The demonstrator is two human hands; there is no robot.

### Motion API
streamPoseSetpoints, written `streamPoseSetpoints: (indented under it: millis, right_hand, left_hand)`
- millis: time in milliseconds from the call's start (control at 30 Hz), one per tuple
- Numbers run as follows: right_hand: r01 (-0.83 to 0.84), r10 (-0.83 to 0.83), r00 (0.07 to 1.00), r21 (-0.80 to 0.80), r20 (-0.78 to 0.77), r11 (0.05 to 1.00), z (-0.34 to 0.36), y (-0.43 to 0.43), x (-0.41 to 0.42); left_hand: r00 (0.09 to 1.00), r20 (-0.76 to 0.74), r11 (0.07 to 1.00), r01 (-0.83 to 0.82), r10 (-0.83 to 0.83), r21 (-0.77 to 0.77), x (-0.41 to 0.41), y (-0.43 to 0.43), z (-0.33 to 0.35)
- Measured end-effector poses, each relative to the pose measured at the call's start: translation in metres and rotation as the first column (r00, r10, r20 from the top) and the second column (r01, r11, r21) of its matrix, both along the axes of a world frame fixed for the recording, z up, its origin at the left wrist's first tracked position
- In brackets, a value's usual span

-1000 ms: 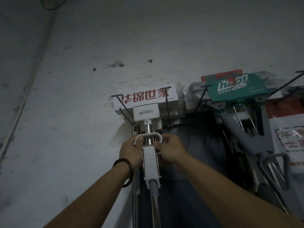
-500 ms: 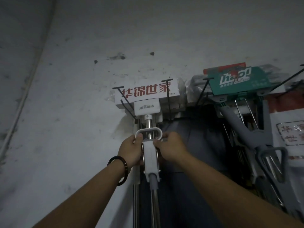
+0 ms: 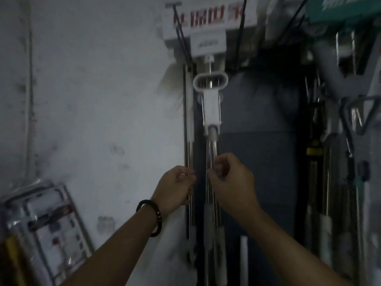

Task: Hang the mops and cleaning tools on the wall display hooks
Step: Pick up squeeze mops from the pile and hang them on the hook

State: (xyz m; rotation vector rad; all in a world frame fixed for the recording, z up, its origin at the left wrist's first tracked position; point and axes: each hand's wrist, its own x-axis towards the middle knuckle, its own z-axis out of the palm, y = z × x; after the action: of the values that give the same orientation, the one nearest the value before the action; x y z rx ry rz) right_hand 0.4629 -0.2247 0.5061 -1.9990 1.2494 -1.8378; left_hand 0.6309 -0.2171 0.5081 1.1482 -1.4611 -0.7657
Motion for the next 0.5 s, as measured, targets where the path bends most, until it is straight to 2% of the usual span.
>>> streamPoseSetpoints:
  millis: [133,233,400,500]
  right_hand:
    - [-0.067,0.068,0.998,0.239,0.004,0.969,-0.092,0.025,-0.002]
    - [-0.083,0.073,0.997,0.462,0.039,0.883,-0.178,0.041,-0.01]
    - [-0.075,-0.009,0.994,0.764,0.105,0.641,-0.318,0.069,-0.029]
    - [-0.096,-0.056,0.99,0.904,0.131,0.417,-0.386,0.09,-0.041]
  left_hand:
    - [0.993,-0.098,0.984,0.088,-0.073,0.156,0.005,0.03,-0.089]
    - [0.991,-0.104,0.954,0.106,-0.079,0.282,0.007,0.05,-0.172]
    - [0.99,-0.133,0.844,0.102,-0.037,0.526,0.008,0.085,-0.298]
    - [0.986,-0.164,0.733,0.102,0.013,0.673,0.0,0.108,-0.36]
